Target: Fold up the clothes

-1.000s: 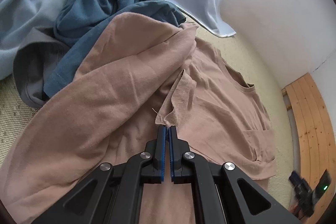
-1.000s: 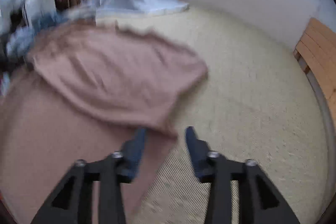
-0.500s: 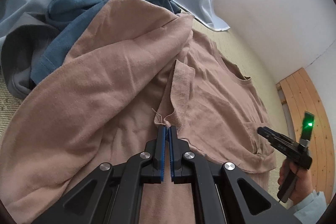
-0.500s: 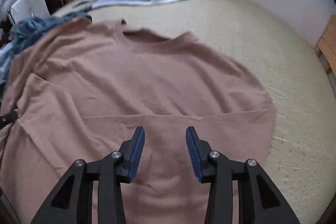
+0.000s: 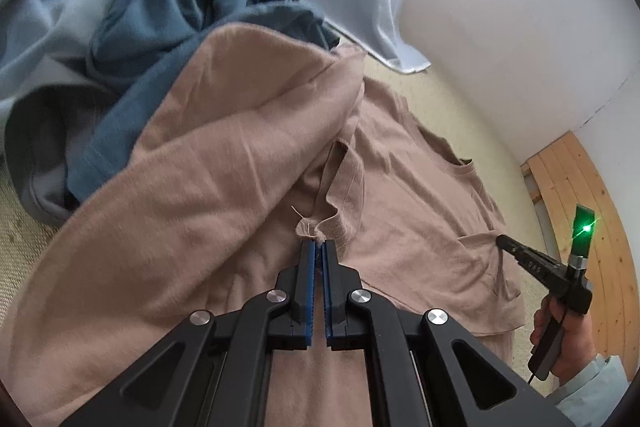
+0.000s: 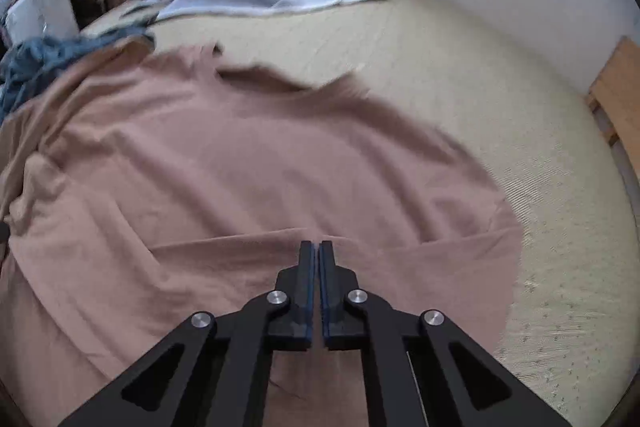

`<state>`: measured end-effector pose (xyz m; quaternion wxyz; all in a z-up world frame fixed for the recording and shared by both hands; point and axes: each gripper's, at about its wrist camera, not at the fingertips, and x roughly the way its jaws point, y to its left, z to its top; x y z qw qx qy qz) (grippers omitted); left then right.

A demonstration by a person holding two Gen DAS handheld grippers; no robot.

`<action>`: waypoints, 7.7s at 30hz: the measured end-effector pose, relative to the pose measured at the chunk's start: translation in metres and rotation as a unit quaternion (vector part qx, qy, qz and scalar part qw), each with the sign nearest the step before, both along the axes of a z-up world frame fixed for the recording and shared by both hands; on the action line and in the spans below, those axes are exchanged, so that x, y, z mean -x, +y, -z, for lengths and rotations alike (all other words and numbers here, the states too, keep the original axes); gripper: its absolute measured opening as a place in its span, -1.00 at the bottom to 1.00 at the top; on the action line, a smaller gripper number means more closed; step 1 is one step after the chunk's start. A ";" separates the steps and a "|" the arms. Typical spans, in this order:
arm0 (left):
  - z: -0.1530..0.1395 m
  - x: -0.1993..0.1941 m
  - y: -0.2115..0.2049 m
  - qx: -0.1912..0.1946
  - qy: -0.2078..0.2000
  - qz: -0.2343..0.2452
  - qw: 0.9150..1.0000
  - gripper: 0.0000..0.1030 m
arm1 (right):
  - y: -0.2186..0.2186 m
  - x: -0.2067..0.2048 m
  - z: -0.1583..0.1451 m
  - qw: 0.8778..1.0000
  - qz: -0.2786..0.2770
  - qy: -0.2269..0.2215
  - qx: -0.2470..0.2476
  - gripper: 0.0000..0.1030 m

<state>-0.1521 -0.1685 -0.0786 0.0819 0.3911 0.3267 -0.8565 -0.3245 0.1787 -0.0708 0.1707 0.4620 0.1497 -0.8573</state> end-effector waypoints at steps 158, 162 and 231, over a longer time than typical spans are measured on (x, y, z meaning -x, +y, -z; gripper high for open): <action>0.011 -0.283 -0.106 -0.124 -0.115 -0.152 0.974 -0.81 | -0.086 -0.280 -0.075 0.962 -0.094 0.031 0.256 0.00; -0.007 -0.276 -0.090 -0.080 -0.096 -0.124 0.984 -0.92 | -0.089 -0.282 -0.075 0.958 -0.105 0.022 0.266 0.00; -0.230 -0.214 0.072 0.084 0.178 0.118 0.973 -0.98 | -0.025 -0.277 -0.086 0.936 -0.091 -0.018 0.339 0.00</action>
